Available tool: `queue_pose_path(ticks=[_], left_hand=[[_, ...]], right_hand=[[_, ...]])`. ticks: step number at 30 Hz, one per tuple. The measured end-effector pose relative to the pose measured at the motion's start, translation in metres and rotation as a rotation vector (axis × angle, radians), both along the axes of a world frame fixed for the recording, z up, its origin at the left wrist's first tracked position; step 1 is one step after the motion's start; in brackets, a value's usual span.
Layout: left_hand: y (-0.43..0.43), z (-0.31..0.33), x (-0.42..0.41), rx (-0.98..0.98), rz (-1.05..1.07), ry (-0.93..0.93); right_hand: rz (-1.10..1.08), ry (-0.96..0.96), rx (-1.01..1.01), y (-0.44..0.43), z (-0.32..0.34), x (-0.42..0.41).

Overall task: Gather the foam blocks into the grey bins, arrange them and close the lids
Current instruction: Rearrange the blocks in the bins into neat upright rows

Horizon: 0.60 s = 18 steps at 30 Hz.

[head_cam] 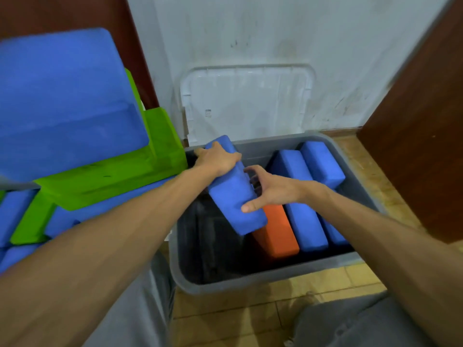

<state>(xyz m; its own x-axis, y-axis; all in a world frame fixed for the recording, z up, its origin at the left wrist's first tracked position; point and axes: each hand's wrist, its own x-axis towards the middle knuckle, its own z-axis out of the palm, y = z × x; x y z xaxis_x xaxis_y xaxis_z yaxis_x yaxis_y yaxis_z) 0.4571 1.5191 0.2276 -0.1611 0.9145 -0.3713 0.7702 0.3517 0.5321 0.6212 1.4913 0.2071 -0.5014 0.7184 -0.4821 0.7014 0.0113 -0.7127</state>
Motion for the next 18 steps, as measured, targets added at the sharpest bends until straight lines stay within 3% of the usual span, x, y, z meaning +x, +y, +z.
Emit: queue_pose_path(ticks=[4, 6, 8, 11, 14, 18], left_hand=[[0.014, 0.013, 0.011, 0.03, 0.07, -0.368], [0.015, 0.018, 0.015, 0.066, 0.089, -0.457], [0.017, 0.019, 0.013, 0.143, 0.142, -0.54], [0.018, 0.016, 0.015, 0.243, 0.194, -0.729], [0.011, 0.02, 0.031, 0.197, 0.09, -0.89], [0.002, 0.017, 0.052, 0.096, 0.015, -0.959]], right_hand=[[-0.134, 0.216, 0.091, 0.004, 0.008, 0.016], [-0.216, 0.342, 0.059, 0.007, 0.015, 0.026], [-0.317, 0.394, 0.18, 0.013, 0.028, 0.036], [-0.494, 0.421, 0.429, 0.02, 0.043, 0.053], [-0.598, 0.431, 0.492, 0.018, 0.049, 0.057], [-0.619, 0.225, 0.65, 0.016, 0.053, 0.059]])
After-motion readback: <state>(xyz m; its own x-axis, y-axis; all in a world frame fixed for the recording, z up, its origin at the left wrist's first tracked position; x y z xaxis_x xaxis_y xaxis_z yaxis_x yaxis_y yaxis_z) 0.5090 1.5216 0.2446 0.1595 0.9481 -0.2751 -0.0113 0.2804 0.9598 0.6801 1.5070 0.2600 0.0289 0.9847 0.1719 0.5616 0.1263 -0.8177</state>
